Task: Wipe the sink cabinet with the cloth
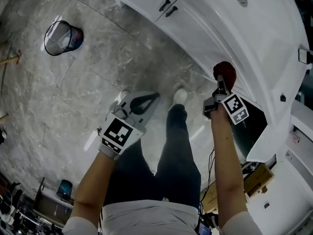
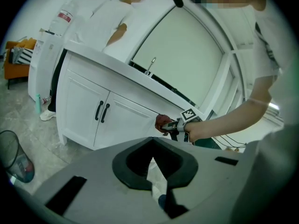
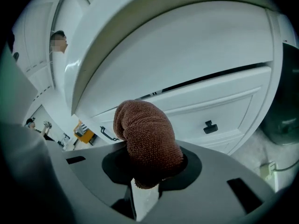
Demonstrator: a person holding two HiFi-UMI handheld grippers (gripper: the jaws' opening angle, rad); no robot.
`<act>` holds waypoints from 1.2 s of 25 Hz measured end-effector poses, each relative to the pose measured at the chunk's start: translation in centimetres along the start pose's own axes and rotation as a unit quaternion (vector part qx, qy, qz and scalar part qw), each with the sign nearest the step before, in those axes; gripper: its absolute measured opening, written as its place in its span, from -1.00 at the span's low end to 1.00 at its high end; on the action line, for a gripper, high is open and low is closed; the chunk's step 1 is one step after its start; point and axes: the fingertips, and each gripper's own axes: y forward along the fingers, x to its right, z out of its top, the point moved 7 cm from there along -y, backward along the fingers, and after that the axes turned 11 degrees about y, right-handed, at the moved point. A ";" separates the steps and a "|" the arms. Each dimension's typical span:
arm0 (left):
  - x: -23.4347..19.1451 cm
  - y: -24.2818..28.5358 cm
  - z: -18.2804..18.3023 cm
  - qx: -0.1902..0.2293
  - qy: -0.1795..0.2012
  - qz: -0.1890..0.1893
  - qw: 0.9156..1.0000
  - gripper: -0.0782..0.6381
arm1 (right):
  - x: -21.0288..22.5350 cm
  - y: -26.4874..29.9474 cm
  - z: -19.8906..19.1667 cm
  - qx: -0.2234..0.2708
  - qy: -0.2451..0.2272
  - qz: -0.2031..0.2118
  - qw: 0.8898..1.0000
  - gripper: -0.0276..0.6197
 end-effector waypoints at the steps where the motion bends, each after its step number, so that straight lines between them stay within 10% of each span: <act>1: 0.4 0.1 -0.1 -0.001 0.001 0.003 1.000 -0.75 | 0.2 0.3 0.1 -0.004 -0.002 0.002 1.000 -0.56; 30: 8.4 4.8 -4.5 0.013 -0.095 0.191 0.977 -0.75 | 6.1 11.4 -1.6 -0.154 -0.054 0.039 0.986 -0.57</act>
